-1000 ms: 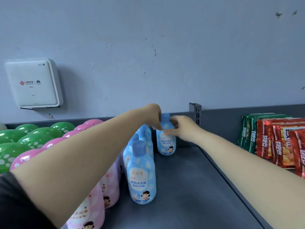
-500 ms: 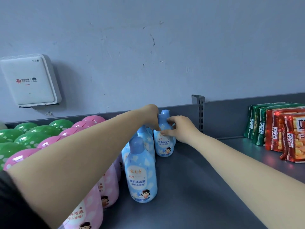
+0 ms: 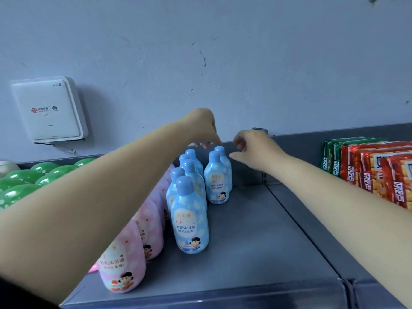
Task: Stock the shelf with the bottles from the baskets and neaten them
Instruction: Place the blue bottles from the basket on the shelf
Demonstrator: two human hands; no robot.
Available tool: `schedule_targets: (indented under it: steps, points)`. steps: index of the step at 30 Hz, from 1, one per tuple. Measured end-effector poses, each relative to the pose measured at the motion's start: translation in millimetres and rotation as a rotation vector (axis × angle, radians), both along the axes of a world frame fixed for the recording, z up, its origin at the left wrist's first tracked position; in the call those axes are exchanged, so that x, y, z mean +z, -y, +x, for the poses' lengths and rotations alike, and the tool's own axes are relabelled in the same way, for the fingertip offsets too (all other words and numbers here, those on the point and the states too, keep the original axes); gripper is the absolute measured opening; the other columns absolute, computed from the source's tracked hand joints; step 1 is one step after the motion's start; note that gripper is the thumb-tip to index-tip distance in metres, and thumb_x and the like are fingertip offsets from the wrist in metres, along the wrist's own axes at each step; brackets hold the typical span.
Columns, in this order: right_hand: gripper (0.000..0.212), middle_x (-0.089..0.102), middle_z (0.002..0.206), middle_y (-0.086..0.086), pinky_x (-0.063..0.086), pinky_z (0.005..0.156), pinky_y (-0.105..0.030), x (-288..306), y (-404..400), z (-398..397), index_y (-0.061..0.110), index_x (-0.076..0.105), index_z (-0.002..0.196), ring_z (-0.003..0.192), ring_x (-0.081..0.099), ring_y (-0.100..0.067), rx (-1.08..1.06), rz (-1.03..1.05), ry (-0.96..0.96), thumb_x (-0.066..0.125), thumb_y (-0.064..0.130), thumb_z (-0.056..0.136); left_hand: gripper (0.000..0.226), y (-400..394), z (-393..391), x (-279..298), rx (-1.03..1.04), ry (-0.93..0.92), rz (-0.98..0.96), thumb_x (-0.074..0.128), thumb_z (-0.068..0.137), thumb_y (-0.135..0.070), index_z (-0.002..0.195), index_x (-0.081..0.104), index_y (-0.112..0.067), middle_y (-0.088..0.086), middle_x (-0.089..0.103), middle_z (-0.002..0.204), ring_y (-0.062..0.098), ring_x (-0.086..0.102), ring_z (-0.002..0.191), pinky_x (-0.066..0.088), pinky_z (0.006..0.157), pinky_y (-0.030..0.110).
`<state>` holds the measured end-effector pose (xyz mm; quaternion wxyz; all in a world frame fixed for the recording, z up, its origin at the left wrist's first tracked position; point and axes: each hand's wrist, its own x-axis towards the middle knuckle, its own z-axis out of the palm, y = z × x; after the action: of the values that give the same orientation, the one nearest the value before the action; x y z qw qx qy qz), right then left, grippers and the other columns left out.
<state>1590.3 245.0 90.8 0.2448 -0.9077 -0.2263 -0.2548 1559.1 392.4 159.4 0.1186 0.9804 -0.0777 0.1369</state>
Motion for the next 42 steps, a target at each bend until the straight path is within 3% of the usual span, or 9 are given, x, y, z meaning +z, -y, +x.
schedule_targets:
  steps: [4, 8, 12, 19, 24, 29, 34, 39, 42]
  points:
    - [0.021, 0.050, 0.090, 0.005, 0.044, 0.075, -0.030, 17, 33, -40, 0.016, 0.058, 0.101, 0.086, 0.049, -0.016, -0.056, -0.132, 0.190, 0.062, 0.031, 0.086, 0.014, 26, -41, 0, -0.088, 0.260, 0.095, 0.062, 0.083, -0.018, 0.094, 0.064, -0.009, -0.002, 0.054, 0.077, 0.020, 0.054, 0.077, 0.041, 0.063, 0.026]
    - [0.023, 0.054, 0.097, 0.001, 0.035, 0.067, -0.029, 13, 71, -86, 0.016, 0.055, 0.099, 0.096, 0.053, -0.024, -0.180, -0.396, 0.296, 0.056, 0.036, 0.088, 0.011, 61, -76, -28, -0.162, 0.371, 0.173, 0.054, 0.085, -0.020, 0.093, 0.060, -0.016, 0.003, 0.059, 0.095, 0.027, 0.058, 0.088, 0.042, 0.066, 0.028]
    - [0.026, 0.054, 0.104, 0.000, 0.034, 0.070, -0.031, -13, 115, -134, 0.016, 0.054, 0.103, 0.107, 0.051, -0.025, -0.321, -0.592, 0.245, 0.053, 0.038, 0.090, 0.015, 107, -100, -69, -0.283, 0.381, 0.265, 0.050, 0.088, -0.024, 0.096, 0.058, -0.016, 0.004, 0.061, 0.098, 0.028, 0.059, 0.090, 0.036, 0.063, 0.030]
    - [0.024, 0.052, 0.109, 0.000, 0.037, 0.074, -0.033, -72, 189, -219, 0.014, 0.050, 0.107, 0.108, 0.049, -0.022, -0.515, -0.683, 0.038, 0.050, 0.032, 0.091, 0.020, 196, -137, -133, -0.550, 0.306, 0.258, 0.047, 0.091, -0.020, 0.108, 0.057, -0.015, 0.004, 0.063, 0.103, 0.027, 0.059, 0.092, 0.037, 0.065, 0.027]
    - [0.023, 0.054, 0.105, -0.003, 0.033, 0.072, -0.032, -118, 233, -278, 0.012, 0.052, 0.104, 0.104, 0.051, -0.024, -0.659, -0.662, -0.107, 0.050, 0.032, 0.092, 0.017, 256, -168, -178, -0.713, 0.290, 0.318, 0.048, 0.092, -0.021, 0.105, 0.055, -0.014, 0.004, 0.062, 0.103, 0.026, 0.057, 0.095, 0.031, 0.062, 0.028]
    - [0.017, 0.059, 0.077, -0.010, 0.028, 0.057, -0.029, -160, 270, -332, 0.006, 0.058, 0.077, 0.075, 0.060, -0.031, -0.730, -0.611, -0.145, 0.073, 0.015, 0.073, 0.021, 308, -202, -219, -0.870, 0.244, 0.369, 0.046, 0.092, -0.020, 0.109, 0.057, -0.012, 0.008, 0.063, 0.107, 0.029, 0.059, 0.101, 0.035, 0.066, 0.030]
    - [0.017, 0.059, 0.100, -0.010, 0.036, 0.068, -0.034, -204, 297, -379, 0.007, 0.058, 0.097, 0.100, 0.056, -0.030, -0.841, -0.523, -0.304, 0.058, 0.019, 0.086, 0.021, 348, -232, -264, -1.030, 0.184, 0.402, 0.046, 0.093, -0.023, 0.107, 0.056, -0.011, 0.009, 0.062, 0.109, 0.030, 0.060, 0.101, 0.035, 0.062, 0.031]
    - [0.017, 0.063, 0.085, -0.009, 0.039, 0.057, -0.030, -273, 318, -417, 0.008, 0.061, 0.084, 0.083, 0.064, -0.030, -0.877, -0.405, -0.510, 0.069, 0.018, 0.072, 0.020, 380, -260, -333, -1.158, 0.031, 0.442, 0.045, 0.092, -0.020, 0.105, 0.056, -0.011, 0.008, 0.062, 0.107, 0.030, 0.059, 0.100, 0.039, 0.065, 0.032]
    - [0.021, 0.059, 0.109, -0.002, 0.046, 0.077, -0.034, -322, 326, -435, 0.014, 0.056, 0.105, 0.104, 0.057, -0.023, -0.943, -0.285, -0.670, 0.053, 0.026, 0.088, 0.019, 393, -276, -393, -1.206, -0.147, 0.426, 0.047, 0.091, -0.022, 0.106, 0.056, -0.013, 0.007, 0.061, 0.106, 0.029, 0.058, 0.103, 0.042, 0.070, 0.033]
